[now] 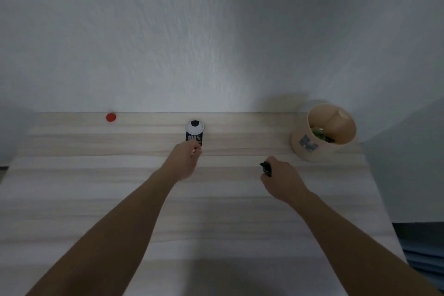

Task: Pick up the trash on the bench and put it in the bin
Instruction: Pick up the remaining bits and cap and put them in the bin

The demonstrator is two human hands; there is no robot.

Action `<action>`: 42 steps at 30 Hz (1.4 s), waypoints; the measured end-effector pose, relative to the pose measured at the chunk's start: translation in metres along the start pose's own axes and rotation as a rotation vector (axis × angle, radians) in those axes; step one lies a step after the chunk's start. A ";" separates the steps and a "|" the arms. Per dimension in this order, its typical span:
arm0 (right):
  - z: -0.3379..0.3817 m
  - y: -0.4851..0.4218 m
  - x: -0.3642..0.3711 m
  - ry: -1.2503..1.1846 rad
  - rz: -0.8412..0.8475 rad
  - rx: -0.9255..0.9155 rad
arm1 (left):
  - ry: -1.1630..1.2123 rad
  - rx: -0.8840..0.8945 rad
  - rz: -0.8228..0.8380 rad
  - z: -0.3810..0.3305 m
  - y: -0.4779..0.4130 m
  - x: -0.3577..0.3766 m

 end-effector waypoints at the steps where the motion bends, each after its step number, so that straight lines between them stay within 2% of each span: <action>1: 0.004 0.006 0.001 0.012 -0.003 -0.012 | 0.005 -0.014 -0.020 0.002 0.008 -0.004; 14: 0.047 0.056 0.012 0.049 -0.010 -0.258 | -0.104 -0.198 -0.197 0.007 0.149 -0.054; 24: 0.123 0.091 0.033 0.053 0.019 -0.385 | -0.063 -0.341 -0.285 0.036 0.240 -0.105; 30: 0.192 0.089 0.039 0.092 -0.043 -0.394 | -0.051 -0.342 -0.322 0.094 0.258 -0.151; 36: 0.270 0.088 0.093 0.116 -0.034 -0.333 | -0.028 -0.323 -0.287 0.189 0.270 -0.203; 42: 0.313 0.081 0.132 0.128 0.003 -0.263 | -0.022 -0.323 -0.230 0.253 0.268 -0.228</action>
Point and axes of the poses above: each hand's wrist, its own y-axis away from the middle knuckle, its own x-axis out of the palm, z = x × y, the point moved 4 cm from there along -y, towards the middle knuckle, and after that the axes turned 1 degree about -y, right-handed, at the moved point
